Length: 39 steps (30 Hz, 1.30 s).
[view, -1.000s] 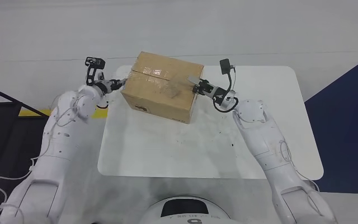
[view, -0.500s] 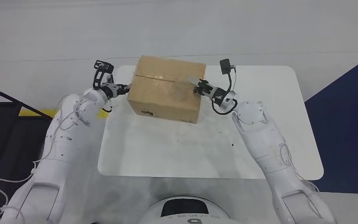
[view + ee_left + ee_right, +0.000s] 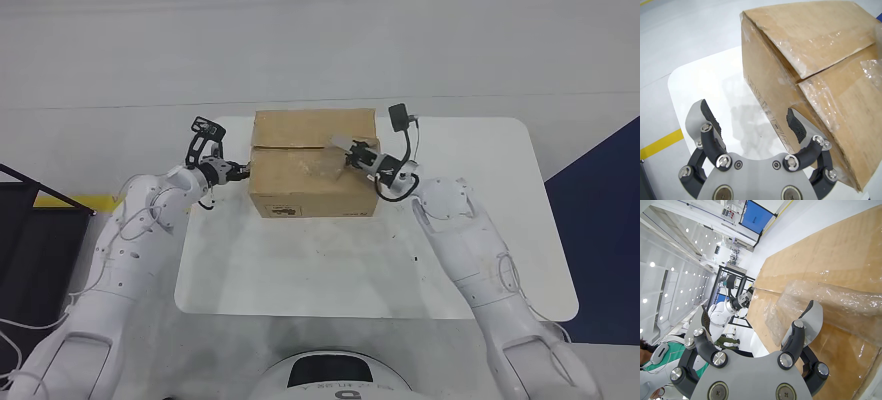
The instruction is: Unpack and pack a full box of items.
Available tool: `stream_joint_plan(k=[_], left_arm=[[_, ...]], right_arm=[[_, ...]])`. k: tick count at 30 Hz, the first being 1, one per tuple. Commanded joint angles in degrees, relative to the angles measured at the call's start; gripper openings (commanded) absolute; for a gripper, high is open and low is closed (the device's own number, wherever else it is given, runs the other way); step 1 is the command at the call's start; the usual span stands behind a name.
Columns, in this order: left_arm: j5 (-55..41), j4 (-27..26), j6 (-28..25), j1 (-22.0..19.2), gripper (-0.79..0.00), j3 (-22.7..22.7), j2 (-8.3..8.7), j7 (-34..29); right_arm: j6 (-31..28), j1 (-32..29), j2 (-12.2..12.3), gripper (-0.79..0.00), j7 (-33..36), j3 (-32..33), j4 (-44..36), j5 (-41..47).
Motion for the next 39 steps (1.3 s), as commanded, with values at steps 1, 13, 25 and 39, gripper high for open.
stream_joint_plan(k=[1, 13, 25, 39], left_arm=[[-0.18, -0.09, 0.11, 0.11, 0.0, -0.05, -0.03, 0.1], [-0.53, -0.75, 0.51, 1.25, 0.0, -0.18, -0.18, 0.83], [-0.71, -0.46, 0.27, 2.18, 0.0, -0.85, -0.16, 1.51], [-1.73, 0.22, 1.31, 2.24, 0.0, -0.62, -0.51, 1.07]], right_arm=[[0.28, 0.18, -0.06, 0.0, 0.43, -0.36, 0.18, 0.38], [-1.78, 4.73, -1.75, 0.0, 2.44, -7.22, 1.8, 3.27], [-13.41, 8.49, -3.29, 0.0, 6.98, -10.32, 3.85, 12.77], [-13.51, 6.95, -2.33, 0.0, 3.97, -7.19, 0.71, 7.09]])
